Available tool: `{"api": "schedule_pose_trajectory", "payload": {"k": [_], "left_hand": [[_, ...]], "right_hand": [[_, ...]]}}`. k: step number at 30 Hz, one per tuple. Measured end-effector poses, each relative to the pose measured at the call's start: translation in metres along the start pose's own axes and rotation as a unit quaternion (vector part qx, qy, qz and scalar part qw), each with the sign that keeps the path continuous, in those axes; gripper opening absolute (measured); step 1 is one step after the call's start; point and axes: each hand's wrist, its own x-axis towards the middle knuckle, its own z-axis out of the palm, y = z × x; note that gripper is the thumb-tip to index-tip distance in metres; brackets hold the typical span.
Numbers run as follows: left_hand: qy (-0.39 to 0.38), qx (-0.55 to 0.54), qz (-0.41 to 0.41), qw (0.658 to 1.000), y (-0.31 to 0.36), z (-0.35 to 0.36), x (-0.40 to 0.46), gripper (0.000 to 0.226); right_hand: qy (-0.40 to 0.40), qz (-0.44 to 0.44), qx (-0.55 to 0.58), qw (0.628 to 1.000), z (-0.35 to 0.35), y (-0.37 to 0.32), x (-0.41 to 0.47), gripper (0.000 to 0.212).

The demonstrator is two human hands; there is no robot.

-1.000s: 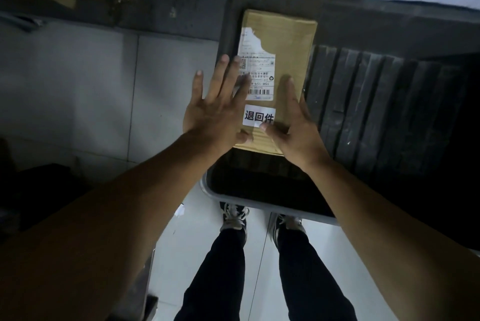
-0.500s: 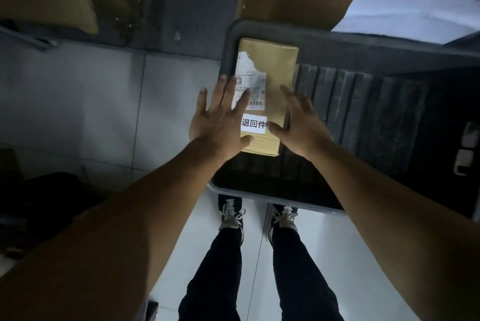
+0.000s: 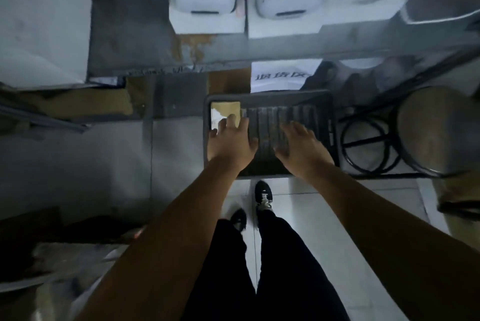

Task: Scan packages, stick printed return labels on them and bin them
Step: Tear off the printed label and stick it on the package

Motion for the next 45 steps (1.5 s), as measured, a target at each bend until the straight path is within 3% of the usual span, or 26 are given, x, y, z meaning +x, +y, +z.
{"api": "schedule_pose_trajectory", "payload": {"k": [5, 12, 21, 35, 45], "left_hand": [[0.030, 0.049, 0.113, 0.992, 0.051, -0.037, -0.047, 0.060], [0.060, 0.095, 0.272, 0.956, 0.137, -0.054, -0.111, 0.061], [0.066, 0.108, 0.419, 0.899, 0.290, -0.055, -0.209, 0.058], [0.076, 0.107, 0.532, 0.836, 0.563, -0.008, -0.390, 0.059], [0.059, 0.132, 0.602, 0.785, 0.698, 0.021, -0.448, 0.058]], "right_hand": [[0.067, 0.063, -0.028, 0.995, -0.051, 0.010, -0.089, 0.065], [0.144, 0.188, 0.002, 0.972, -0.075, 0.049, -0.214, 0.062], [0.236, 0.347, 0.034, 0.907, -0.088, 0.132, -0.378, 0.066], [0.373, 0.455, 0.090, 0.804, -0.108, 0.301, -0.637, 0.065], [0.414, 0.529, 0.135, 0.728, -0.114, 0.390, -0.736, 0.068]]}}
